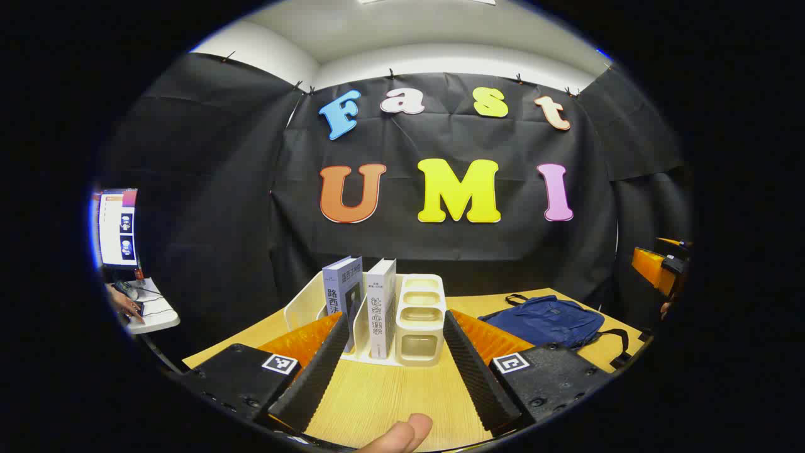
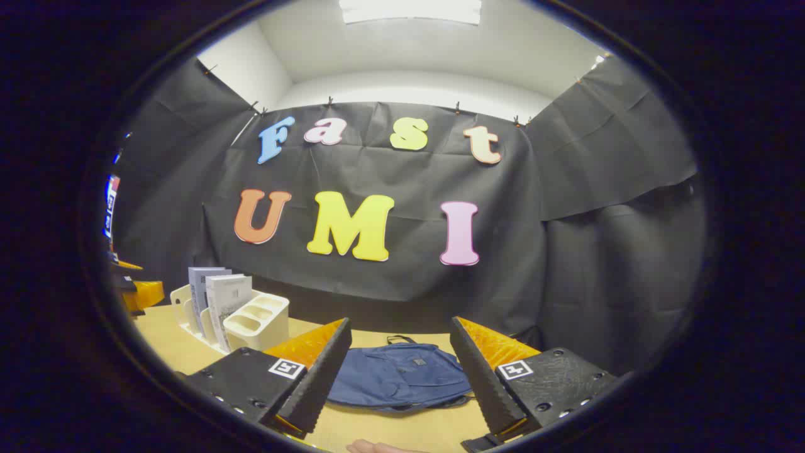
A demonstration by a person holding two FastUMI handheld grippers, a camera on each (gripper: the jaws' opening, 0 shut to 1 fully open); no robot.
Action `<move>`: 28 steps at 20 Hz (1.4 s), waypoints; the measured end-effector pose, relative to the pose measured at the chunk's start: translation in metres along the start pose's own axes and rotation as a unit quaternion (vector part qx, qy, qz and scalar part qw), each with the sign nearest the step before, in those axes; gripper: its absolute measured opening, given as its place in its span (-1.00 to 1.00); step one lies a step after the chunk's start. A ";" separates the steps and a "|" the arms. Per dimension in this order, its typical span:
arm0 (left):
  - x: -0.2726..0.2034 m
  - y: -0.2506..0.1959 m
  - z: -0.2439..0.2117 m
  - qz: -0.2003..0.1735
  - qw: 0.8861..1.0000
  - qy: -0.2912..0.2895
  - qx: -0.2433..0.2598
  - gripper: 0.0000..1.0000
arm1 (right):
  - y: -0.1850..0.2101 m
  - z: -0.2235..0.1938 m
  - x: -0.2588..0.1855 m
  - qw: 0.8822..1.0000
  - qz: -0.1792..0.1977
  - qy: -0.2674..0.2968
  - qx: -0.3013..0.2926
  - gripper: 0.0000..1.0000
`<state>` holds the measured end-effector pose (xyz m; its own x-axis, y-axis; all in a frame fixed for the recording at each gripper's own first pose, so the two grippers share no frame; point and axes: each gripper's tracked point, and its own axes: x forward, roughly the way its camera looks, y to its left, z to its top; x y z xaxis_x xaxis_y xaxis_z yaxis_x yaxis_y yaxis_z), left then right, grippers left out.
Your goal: Open the schoolbag, grab two books from the bookshelf and put them into the schoolbag.
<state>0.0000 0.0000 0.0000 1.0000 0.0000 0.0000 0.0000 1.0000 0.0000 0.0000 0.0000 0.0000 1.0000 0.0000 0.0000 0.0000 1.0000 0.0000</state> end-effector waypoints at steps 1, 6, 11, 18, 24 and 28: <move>0.001 0.007 0.002 0.005 1.000 -0.001 0.000 0.93 | 0.004 -0.002 0.000 1.000 0.002 0.004 -0.003 0.90; 0.004 0.011 -0.004 -0.005 1.000 0.009 0.005 0.94 | 0.006 -0.002 0.004 1.000 0.009 0.019 -0.003 0.86; 0.007 0.021 -0.008 0.010 1.000 0.012 0.019 0.94 | 0.012 -0.012 0.006 0.999 0.021 0.032 -0.011 0.91; 0.013 0.025 -0.017 0.017 0.999 0.028 0.009 0.94 | 0.007 -0.017 0.012 0.999 0.015 0.045 -0.018 0.94; 0.016 0.024 -0.023 0.017 0.999 0.035 0.021 0.94 | 0.019 -0.031 0.031 0.996 0.007 0.066 -0.052 0.90; 0.021 0.022 -0.028 0.010 0.999 0.038 0.023 0.93 | 0.035 -0.049 0.060 0.990 -0.008 0.102 -0.093 0.91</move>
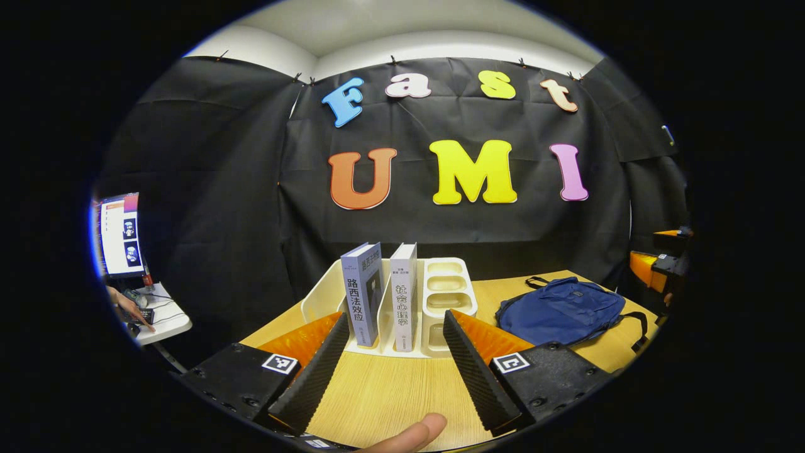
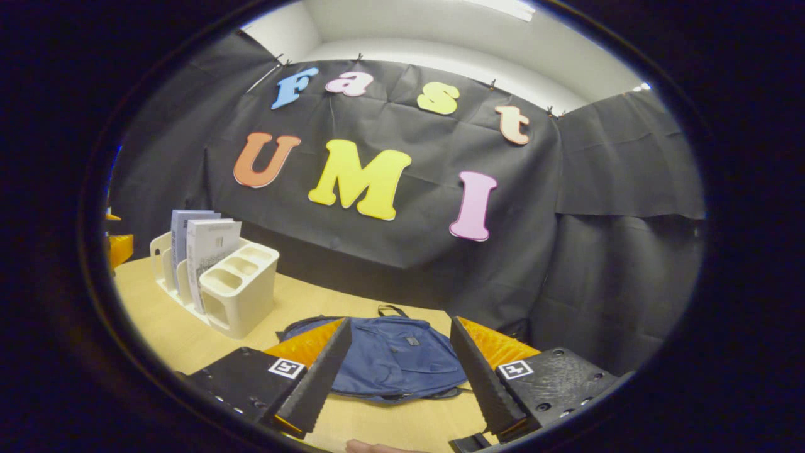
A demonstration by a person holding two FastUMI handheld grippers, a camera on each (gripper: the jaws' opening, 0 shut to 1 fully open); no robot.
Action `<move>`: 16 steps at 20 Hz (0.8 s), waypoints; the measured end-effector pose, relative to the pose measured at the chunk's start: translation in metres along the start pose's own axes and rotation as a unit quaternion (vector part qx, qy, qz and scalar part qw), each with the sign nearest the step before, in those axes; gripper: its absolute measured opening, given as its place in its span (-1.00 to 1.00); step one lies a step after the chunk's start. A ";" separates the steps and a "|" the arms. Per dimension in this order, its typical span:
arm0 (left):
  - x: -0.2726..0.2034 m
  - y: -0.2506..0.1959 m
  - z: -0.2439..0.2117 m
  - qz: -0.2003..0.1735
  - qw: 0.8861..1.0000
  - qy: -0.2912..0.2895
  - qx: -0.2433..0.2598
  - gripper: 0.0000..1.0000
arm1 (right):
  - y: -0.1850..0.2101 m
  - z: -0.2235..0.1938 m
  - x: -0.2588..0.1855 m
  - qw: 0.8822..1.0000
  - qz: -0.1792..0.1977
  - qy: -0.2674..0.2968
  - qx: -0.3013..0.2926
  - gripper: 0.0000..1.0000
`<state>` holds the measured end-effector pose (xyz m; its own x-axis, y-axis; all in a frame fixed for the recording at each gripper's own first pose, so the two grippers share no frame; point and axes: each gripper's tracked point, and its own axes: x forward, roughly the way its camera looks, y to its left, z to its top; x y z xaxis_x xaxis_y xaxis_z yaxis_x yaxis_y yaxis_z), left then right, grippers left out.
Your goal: Open the schoolbag, grab two books from the bookshelf and put them into the schoolbag.
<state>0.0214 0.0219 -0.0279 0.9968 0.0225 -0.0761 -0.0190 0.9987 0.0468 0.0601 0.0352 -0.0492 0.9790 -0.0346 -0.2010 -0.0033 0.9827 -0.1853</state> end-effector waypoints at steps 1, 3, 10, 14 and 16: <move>0.002 0.002 -0.003 0.001 1.000 0.004 0.001 0.94 | 0.012 -0.004 0.009 1.000 0.007 0.009 -0.006 0.91; 0.006 0.007 -0.008 0.009 1.000 0.012 0.004 1.00 | 0.038 -0.016 0.030 0.999 0.028 0.039 -0.025 0.91; 0.009 0.028 -0.012 0.040 0.999 0.019 0.012 0.94 | 0.119 -0.090 0.087 0.973 0.075 0.173 -0.130 0.92; 0.008 0.032 -0.009 0.042 0.999 0.015 0.014 0.93 | 0.150 -0.105 0.089 0.958 0.083 0.184 -0.205 0.90; 0.008 0.037 -0.008 0.049 0.999 0.015 0.012 0.93 | 0.164 -0.115 0.088 0.951 0.088 0.186 -0.231 0.97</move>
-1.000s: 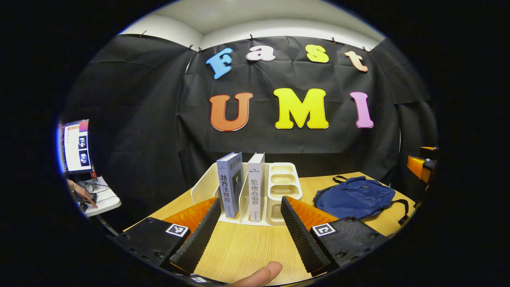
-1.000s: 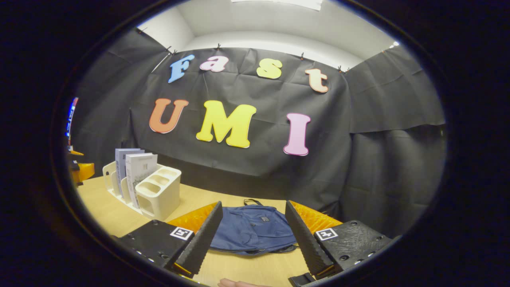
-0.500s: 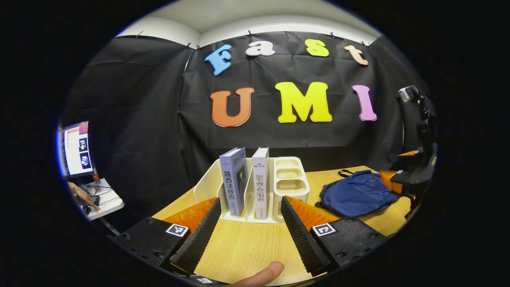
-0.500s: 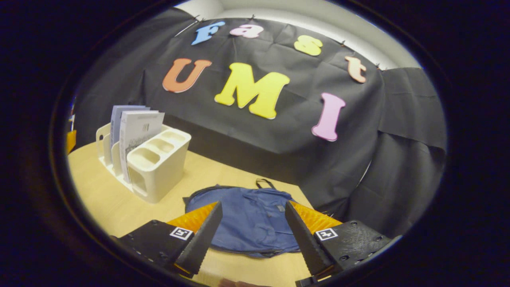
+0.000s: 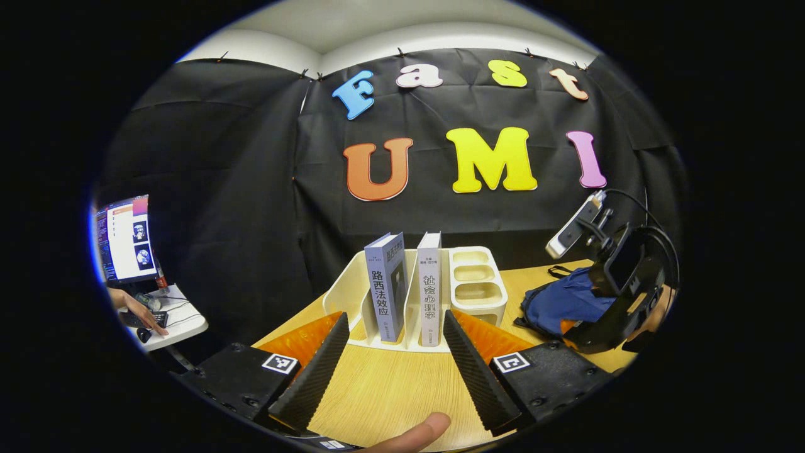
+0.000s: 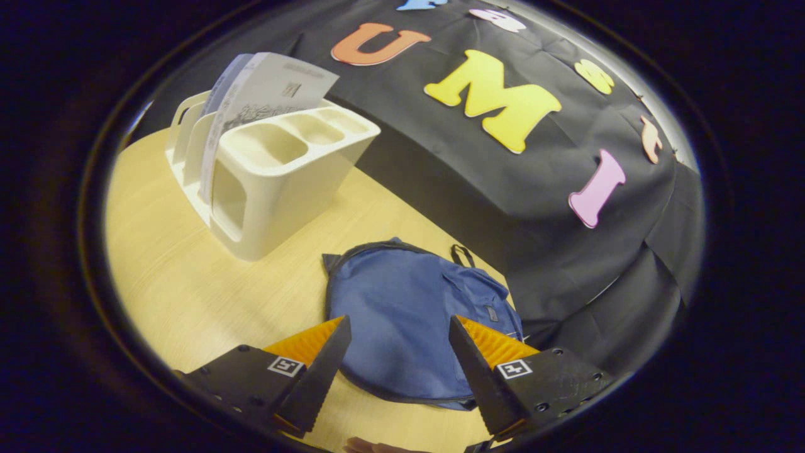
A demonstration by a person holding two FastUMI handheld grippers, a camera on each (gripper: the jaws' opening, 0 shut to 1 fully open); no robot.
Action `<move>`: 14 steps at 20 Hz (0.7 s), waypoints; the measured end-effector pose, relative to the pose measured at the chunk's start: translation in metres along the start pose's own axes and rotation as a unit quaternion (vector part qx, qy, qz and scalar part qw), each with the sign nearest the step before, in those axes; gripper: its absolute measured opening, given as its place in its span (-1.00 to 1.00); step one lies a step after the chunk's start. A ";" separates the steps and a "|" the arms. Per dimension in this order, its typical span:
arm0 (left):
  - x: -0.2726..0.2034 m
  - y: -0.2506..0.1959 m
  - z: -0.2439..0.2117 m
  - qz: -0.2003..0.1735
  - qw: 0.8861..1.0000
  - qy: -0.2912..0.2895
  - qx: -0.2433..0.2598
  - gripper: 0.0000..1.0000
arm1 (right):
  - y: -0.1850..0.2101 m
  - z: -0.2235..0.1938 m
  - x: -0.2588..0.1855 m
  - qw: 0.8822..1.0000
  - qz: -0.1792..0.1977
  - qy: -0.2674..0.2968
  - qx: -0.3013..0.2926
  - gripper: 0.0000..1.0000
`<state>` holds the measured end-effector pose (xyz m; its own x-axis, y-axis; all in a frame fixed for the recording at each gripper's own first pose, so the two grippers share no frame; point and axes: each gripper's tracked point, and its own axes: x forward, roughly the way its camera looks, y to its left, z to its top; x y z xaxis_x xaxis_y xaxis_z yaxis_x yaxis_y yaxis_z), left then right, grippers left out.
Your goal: Open the schoolbag, grab two books from the bookshelf and put them into the schoolbag.
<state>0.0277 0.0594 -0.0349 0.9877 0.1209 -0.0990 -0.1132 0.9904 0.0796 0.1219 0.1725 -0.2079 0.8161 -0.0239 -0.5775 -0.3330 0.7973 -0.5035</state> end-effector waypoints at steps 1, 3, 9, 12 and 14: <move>0.000 0.003 -0.002 0.008 1.000 0.003 -0.001 0.94 | 0.007 -0.003 0.003 1.000 -0.003 0.001 -0.016 0.90; 0.001 0.007 -0.003 0.018 1.000 0.007 -0.001 0.93 | 0.015 -0.008 0.009 0.999 -0.016 0.000 -0.043 0.97; 0.006 0.011 -0.008 0.021 1.000 0.015 -0.007 0.94 | 0.023 -0.017 0.030 0.993 -0.052 -0.005 -0.104 0.89; 0.007 0.012 -0.009 0.021 1.000 0.018 -0.009 0.94 | 0.027 -0.018 0.032 0.987 -0.061 -0.016 -0.148 0.88; 0.007 0.011 -0.009 0.020 1.000 0.017 -0.010 0.94 | 0.030 -0.020 0.038 0.984 -0.072 -0.020 -0.162 0.94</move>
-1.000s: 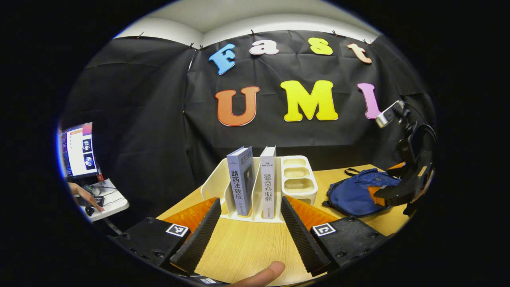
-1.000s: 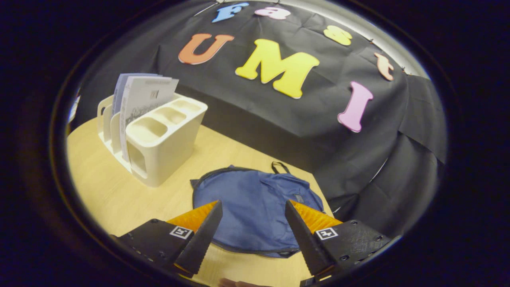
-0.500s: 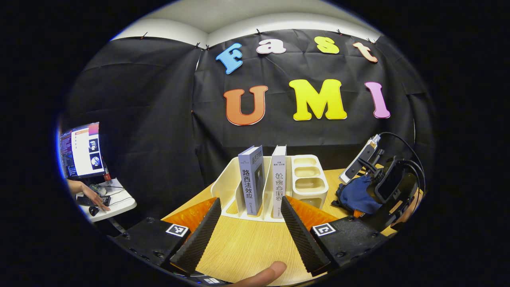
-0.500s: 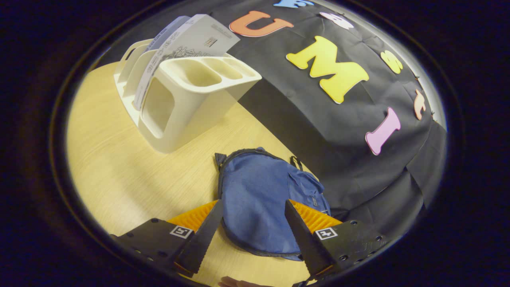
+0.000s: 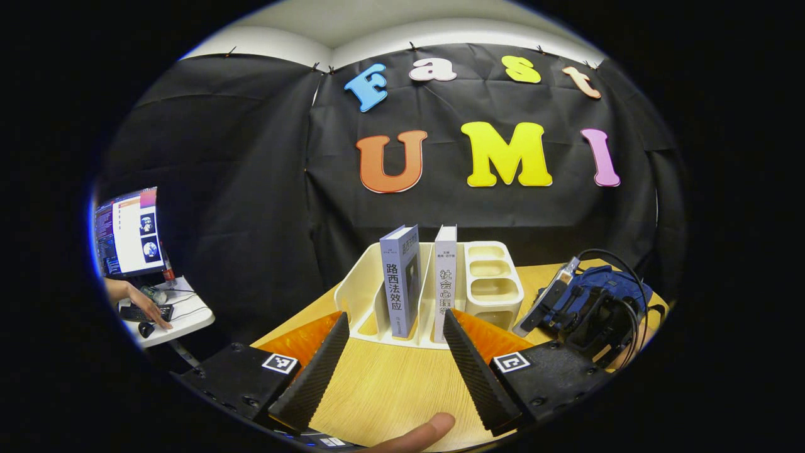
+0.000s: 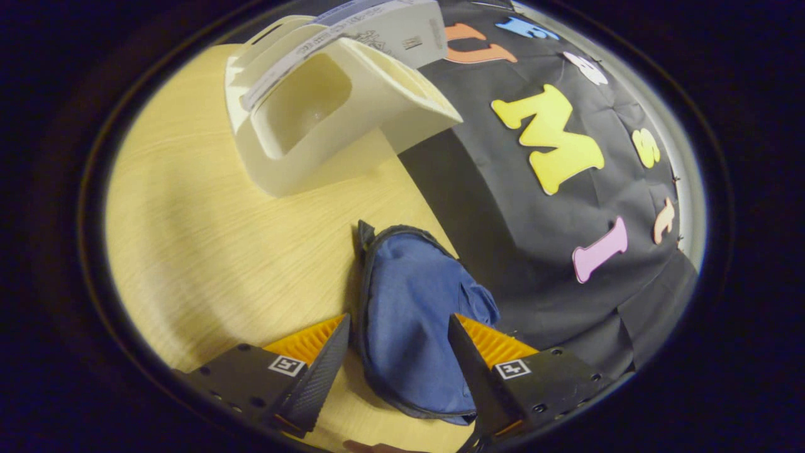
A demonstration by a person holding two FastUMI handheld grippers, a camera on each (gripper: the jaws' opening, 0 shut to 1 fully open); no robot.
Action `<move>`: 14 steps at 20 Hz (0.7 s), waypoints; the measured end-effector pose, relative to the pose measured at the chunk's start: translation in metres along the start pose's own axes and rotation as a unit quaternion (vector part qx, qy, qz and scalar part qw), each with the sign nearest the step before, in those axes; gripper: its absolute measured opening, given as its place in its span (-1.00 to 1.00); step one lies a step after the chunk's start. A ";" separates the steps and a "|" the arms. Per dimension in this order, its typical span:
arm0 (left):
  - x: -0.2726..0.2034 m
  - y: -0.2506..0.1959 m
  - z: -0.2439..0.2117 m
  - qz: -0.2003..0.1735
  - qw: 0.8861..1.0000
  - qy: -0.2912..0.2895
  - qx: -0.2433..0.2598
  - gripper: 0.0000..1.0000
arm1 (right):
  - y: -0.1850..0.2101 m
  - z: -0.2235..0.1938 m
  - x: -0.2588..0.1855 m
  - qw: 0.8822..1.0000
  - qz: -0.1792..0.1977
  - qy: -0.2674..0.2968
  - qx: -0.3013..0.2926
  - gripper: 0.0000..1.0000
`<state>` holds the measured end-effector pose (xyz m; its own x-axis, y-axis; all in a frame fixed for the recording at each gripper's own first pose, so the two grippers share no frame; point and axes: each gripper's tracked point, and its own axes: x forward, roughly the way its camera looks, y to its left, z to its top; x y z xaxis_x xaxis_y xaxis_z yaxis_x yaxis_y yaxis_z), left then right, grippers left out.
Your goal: Open the schoolbag, grab two books from the bookshelf and put them into the schoolbag.
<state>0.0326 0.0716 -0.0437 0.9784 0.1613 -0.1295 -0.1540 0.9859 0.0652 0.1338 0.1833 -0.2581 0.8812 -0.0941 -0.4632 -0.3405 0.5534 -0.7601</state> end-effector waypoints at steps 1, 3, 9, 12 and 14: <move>0.001 0.000 -0.001 0.000 1.000 0.000 -0.001 0.94 | -0.003 0.002 -0.001 1.000 -0.006 -0.005 -0.003 0.78; 0.002 0.000 -0.002 0.000 1.000 0.003 -0.002 0.94 | -0.011 0.003 0.003 1.000 -0.021 -0.005 0.000 0.93; 0.005 -0.003 -0.008 -0.005 1.000 0.014 -0.006 0.94 | -0.038 0.015 -0.012 1.000 -0.019 -0.009 0.019 0.84; 0.006 -0.002 -0.010 -0.004 1.000 0.019 -0.011 0.94 | -0.054 0.025 -0.014 0.998 -0.020 -0.015 0.051 0.80; 0.005 -0.001 -0.009 -0.004 1.000 0.018 -0.012 0.94 | -0.051 0.022 -0.002 0.998 -0.013 -0.002 0.068 0.60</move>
<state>0.0369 0.0715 -0.0535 0.9742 0.1542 -0.1651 -0.1495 0.9879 0.0403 0.1569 0.1740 -0.2084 0.8904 -0.1076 -0.4424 -0.2701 0.6573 -0.7036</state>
